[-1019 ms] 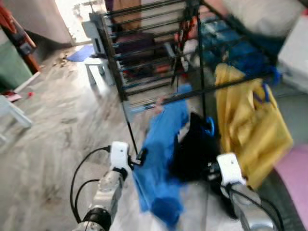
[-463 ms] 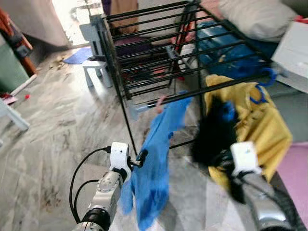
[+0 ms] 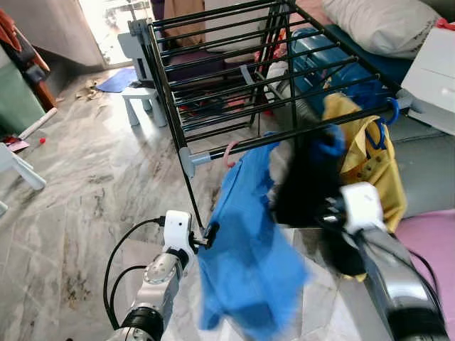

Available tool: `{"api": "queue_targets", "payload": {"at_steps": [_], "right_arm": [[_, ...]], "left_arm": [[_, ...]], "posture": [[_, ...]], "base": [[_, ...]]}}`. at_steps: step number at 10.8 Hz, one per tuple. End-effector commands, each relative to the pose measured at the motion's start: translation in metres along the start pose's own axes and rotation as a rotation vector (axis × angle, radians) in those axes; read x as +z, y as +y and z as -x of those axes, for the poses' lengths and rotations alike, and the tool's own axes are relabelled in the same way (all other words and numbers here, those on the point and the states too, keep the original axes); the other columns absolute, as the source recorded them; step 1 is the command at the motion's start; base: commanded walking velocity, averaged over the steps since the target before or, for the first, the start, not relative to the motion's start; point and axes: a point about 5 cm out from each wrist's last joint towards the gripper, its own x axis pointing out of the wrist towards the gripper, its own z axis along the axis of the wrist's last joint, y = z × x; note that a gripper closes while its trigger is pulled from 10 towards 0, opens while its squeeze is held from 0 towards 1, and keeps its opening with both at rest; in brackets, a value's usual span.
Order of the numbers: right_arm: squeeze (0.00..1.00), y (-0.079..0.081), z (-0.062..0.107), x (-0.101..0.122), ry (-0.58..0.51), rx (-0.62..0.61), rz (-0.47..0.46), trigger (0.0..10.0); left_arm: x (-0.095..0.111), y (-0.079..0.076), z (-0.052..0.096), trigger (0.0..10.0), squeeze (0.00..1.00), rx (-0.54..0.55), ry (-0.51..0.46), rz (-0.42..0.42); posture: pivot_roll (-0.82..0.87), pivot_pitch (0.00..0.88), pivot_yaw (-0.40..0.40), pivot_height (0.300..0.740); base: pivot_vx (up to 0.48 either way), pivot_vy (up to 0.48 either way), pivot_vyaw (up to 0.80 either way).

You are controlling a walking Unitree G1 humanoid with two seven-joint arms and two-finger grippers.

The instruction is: Hang hanger

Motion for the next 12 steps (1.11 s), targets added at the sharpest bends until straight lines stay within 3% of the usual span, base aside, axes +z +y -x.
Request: {"api": "queue_targets", "payload": {"at_steps": [1, 3, 6, 12], "right_arm": [[0.00, 0.005, -0.005, 0.011, -0.028, 0.047, 0.010, 10.0], [0.00, -0.005, -0.022, 0.035, -0.018, 0.084, 0.027, 10.0], [0.00, -0.012, -0.034, 0.045, 0.028, 0.066, 0.003, 10.0], [0.00, 0.008, -0.040, 0.005, 0.215, 0.160, -0.100, 10.0]], "left_arm": [[-0.003, 0.006, 0.002, 10.0, 0.00, 0.023, 0.021, -0.006], [-0.006, 0.007, 0.004, 10.0, 0.00, 0.041, 0.024, 0.005], [-0.011, 0.008, 0.007, 10.0, 0.00, 0.056, 0.036, 0.011], [-0.017, 0.011, 0.012, 10.0, 0.00, 0.073, 0.056, 0.008]], "posture": [[-0.14, 0.018, 0.111, 0.740], [-0.12, 0.020, 0.090, 0.740], [-0.11, 0.028, 0.074, 0.740], [-0.08, 0.041, 0.061, 0.740]], "base": [[0.000, 0.000, 0.00], [0.000, 0.000, 0.00], [0.000, 0.000, 0.00], [0.000, 0.000, 0.00]]}}
